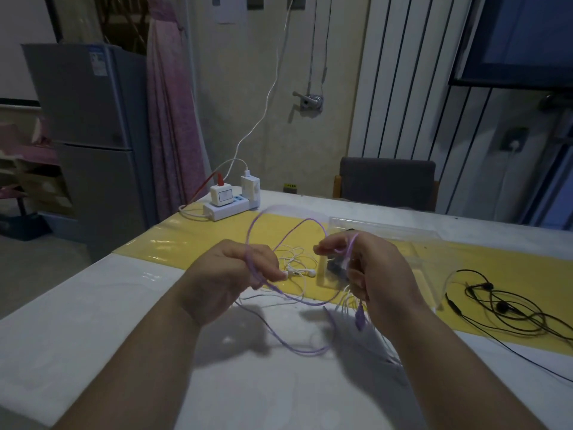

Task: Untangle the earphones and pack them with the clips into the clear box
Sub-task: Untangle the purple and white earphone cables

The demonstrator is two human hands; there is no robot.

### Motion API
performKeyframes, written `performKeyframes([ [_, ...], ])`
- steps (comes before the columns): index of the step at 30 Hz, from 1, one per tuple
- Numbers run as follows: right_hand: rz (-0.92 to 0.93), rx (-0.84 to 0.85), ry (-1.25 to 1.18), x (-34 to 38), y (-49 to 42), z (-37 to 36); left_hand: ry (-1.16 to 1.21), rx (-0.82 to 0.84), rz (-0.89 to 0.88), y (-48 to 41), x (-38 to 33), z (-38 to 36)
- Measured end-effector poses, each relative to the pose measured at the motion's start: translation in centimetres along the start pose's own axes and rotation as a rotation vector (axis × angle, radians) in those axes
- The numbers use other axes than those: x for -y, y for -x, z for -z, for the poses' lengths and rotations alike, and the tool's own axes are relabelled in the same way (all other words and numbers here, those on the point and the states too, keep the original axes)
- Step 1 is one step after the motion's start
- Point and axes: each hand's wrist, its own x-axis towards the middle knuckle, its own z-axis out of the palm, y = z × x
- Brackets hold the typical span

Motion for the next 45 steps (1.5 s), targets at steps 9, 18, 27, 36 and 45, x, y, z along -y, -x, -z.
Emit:
performKeyframes([
  [9, -0.053, 0.058, -0.134, 0.5, 0.1, -0.3, -0.458, -0.436, 0.152, -0.9, 0.7, -0.8],
  [18, -0.099, 0.202, -0.188, 0.9, 0.4, -0.4, -0.538, -0.636, -0.147, -1.2, 1.1, -0.5],
  [27, -0.038, 0.283, 0.041, 1.0, 1.0, -1.4, -1.136, -0.348, -0.235, -1.7, 2.4, -1.1],
  [36, -0.21, 0.128, -0.058, 1.4, 0.3, -0.7, -0.872, -0.727, -0.286, -1.1, 1.5, -2.1],
  [45, 0.006, -0.12, 0.616, 1.2, 0.1, 0.0, -0.765, -1.079, -0.292, -0.8, 0.9, -1.8],
])
